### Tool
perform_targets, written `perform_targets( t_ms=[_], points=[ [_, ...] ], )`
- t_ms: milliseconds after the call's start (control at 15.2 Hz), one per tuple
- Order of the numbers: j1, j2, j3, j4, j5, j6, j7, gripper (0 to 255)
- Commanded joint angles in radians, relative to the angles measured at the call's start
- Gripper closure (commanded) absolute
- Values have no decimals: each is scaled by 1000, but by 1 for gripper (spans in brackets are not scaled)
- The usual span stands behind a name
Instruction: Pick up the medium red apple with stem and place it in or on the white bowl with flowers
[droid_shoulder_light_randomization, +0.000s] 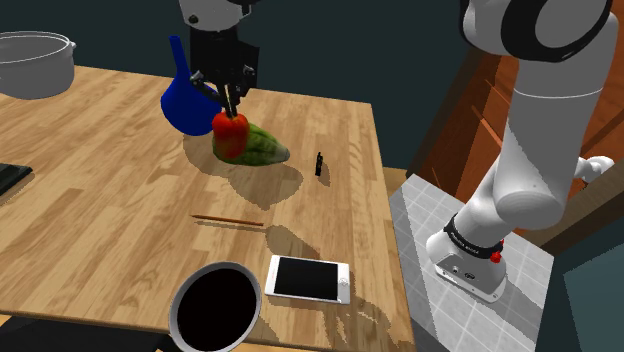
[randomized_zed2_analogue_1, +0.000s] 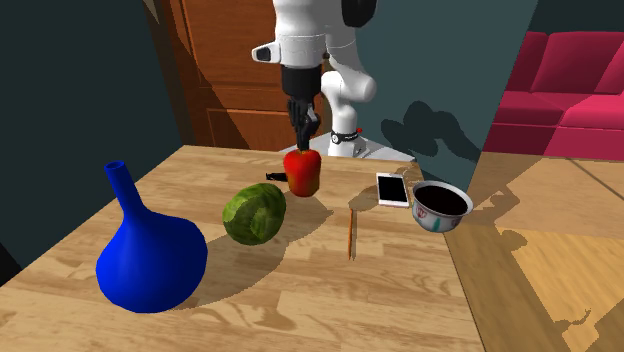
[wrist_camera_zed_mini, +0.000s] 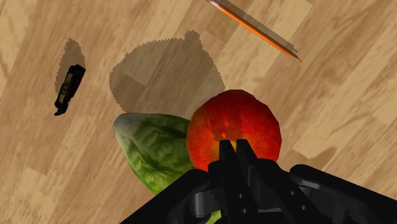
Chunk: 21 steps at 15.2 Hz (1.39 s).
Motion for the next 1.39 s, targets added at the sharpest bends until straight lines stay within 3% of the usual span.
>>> perform_targets(
  t_ms=[0, 528, 1320],
  points=[
    [3, 1, 1, 31, 0, -29, -1, 255],
    [34, 12, 8, 141, -6, -130, 16, 255],
    [190, -55, 91, 121, 13, -182, 254, 255]
  ],
)
